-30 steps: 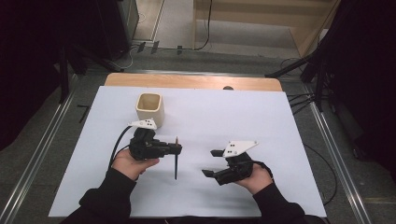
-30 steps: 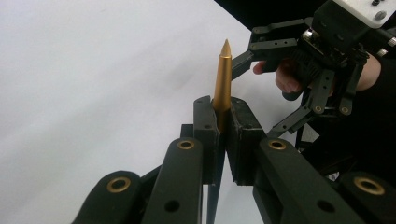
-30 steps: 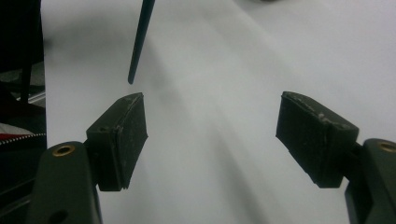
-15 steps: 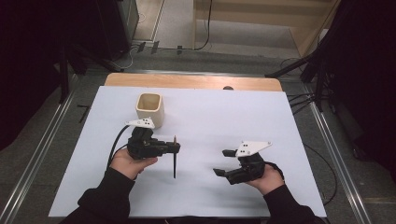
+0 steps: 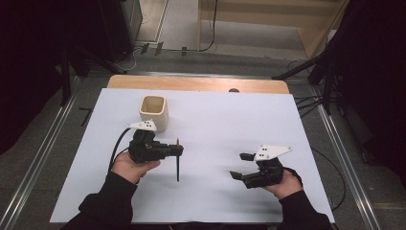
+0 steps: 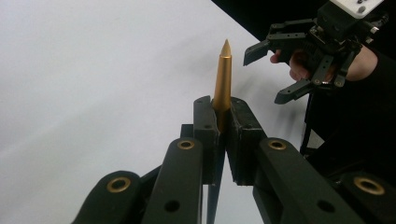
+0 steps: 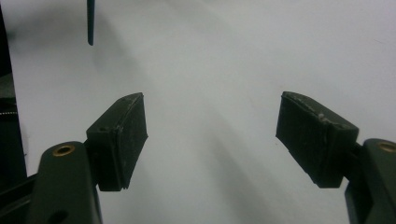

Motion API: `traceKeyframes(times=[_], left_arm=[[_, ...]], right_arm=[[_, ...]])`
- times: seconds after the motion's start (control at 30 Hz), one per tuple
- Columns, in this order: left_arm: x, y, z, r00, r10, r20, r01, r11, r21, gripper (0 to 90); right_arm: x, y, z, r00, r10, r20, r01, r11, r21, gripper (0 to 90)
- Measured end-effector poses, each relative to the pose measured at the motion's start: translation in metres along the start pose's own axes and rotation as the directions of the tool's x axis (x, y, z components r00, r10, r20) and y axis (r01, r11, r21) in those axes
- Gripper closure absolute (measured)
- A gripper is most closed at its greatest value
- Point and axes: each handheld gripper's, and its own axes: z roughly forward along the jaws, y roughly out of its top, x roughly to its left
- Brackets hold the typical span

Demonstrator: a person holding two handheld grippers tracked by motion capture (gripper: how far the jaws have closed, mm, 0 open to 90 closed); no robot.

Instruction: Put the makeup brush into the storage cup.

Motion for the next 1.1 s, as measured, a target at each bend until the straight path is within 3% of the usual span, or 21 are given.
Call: traceKeyframes(times=[0.3, 0.57, 0.77, 1.1], left_arm=[[0.002, 0.002, -0.005, 0.9999, -0.001, -0.011, 0.001, 0.9999, -0.010, 83.7], [0.005, 0.004, -0.009, 0.9992, -0.022, -0.035, 0.021, 0.9995, -0.023, 83.6], [0.006, 0.008, -0.007, 0.9994, -0.029, -0.018, 0.029, 0.9992, -0.027, 83.6], [0.011, 0.019, -0.011, 0.9985, -0.023, -0.049, 0.022, 0.9994, -0.025, 83.6]], right_arm=[[-0.004, -0.014, -0.012, 0.9996, 0.014, 0.023, -0.014, 1.000, 0.008, 26.1], [-0.003, -0.022, -0.025, 0.9988, 0.041, 0.028, -0.040, 0.999, -0.021, 26.9], [-0.005, -0.025, -0.025, 0.9970, 0.070, 0.034, -0.069, 0.998, -0.010, 26.8], [-0.006, -0.025, -0.024, 0.9952, 0.090, 0.040, -0.089, 0.996, -0.018, 26.8]])
